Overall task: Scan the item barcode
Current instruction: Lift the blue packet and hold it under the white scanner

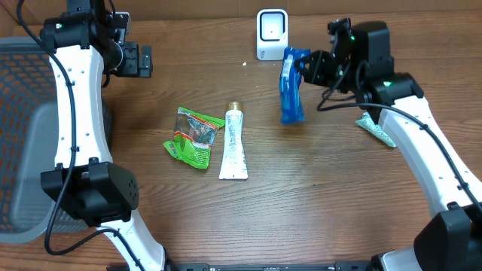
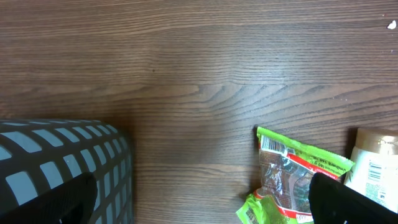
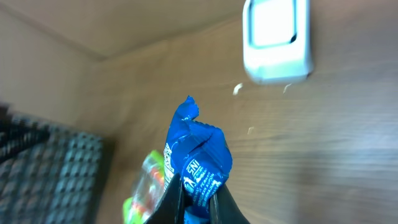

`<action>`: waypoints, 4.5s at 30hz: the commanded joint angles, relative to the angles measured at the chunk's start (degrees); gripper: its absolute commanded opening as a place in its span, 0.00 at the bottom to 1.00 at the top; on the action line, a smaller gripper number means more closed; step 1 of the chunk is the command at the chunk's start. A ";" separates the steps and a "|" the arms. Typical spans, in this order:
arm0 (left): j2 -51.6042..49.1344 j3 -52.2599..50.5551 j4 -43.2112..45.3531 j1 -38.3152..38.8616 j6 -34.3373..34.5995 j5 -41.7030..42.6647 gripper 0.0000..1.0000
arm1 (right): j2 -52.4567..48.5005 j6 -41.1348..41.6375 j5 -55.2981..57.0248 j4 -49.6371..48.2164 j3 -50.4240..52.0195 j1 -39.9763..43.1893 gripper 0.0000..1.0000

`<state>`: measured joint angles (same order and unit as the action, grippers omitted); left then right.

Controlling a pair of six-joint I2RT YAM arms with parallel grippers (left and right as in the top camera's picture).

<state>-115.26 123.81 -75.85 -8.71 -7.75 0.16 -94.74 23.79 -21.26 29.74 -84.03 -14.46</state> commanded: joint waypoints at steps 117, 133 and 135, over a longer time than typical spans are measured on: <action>2.01 0.96 0.00 0.07 -1.22 -0.22 1.00 | -40.52 -80.87 56.78 -26.29 -33.27 -13.99 0.04; 2.01 0.96 0.00 0.07 -1.22 -0.24 1.00 | -38.53 -80.85 57.20 -22.99 -33.27 -14.32 0.04; 2.01 0.96 0.00 0.07 -1.22 -0.22 1.00 | -37.81 -80.81 57.20 -20.70 -33.27 -14.36 0.04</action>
<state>-115.24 123.81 -75.83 -8.71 -7.75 0.16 -137.71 -57.04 34.96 8.43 -117.58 -28.53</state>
